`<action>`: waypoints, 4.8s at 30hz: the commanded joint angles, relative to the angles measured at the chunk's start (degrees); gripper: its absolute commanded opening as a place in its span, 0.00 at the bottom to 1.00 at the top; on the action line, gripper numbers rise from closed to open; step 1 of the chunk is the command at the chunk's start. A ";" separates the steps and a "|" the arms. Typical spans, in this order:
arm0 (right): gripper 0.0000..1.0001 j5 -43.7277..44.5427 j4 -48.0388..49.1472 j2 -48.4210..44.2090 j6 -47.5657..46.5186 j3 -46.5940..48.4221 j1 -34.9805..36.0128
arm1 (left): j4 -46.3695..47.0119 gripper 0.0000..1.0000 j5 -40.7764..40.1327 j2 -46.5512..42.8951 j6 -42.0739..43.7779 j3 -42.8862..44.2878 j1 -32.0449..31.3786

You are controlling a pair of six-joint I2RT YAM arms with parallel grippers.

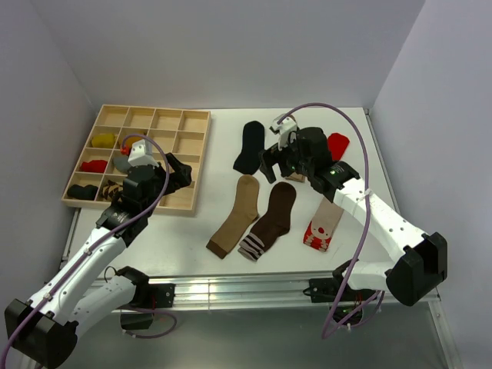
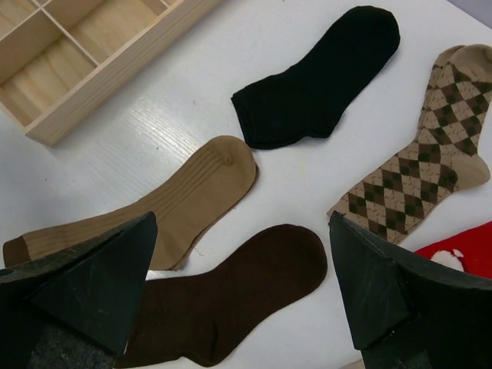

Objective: Roll the socks
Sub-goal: Move the sock to the center of the board, then roll the sock at the center of the board.

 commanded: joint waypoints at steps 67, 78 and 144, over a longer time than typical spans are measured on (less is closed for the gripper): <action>0.70 6.64 -7.80 27.41 -2.56 9.66 21.63 | -7.69 0.91 5.60 4.36 -1.02 16.29 8.92; 0.59 8.84 -5.25 30.47 1.93 7.46 31.73 | -8.39 0.91 4.98 4.10 -0.40 18.84 8.92; 0.04 -46.27 -50.07 56.83 -23.38 25.04 -7.11 | 44.08 0.72 38.20 40.91 22.01 -3.31 -17.88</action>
